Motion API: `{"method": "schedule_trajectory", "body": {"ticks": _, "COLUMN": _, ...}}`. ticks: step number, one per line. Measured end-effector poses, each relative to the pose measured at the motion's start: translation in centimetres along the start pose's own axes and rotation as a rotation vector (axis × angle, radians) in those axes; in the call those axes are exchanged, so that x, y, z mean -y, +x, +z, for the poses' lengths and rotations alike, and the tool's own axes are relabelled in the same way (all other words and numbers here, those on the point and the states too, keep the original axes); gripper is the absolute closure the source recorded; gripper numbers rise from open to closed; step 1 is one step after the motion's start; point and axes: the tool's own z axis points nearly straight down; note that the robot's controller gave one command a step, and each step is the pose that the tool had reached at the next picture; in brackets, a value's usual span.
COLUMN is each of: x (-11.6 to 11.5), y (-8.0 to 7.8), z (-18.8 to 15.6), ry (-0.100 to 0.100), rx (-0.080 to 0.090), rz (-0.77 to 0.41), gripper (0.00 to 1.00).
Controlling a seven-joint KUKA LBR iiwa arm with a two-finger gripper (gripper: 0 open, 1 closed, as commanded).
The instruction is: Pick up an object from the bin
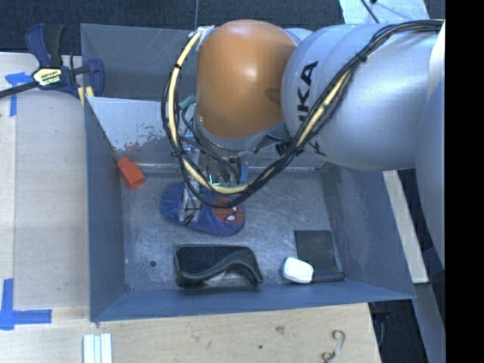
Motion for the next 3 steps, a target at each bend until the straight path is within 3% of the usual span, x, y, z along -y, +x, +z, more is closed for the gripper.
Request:
{"method": "schedule_trajectory", "body": {"ticks": 1, "x": 6.1, "y": -1.9, "z": 13.2, "ry": 0.002, "rx": 0.002, "rz": -0.195, "gripper": 0.0}}
{"method": "schedule_trajectory", "body": {"ticks": 2, "x": 5.9, "y": -2.1, "z": 12.8, "ry": -0.001, "rx": 0.008, "rz": -0.195, "gripper": 1.0}}
{"method": "schedule_trajectory", "body": {"ticks": 3, "x": 5.4, "y": -2.7, "z": 0.8, "ry": -0.002, "rx": 0.018, "rz": -0.159, "gripper": 1.0}}
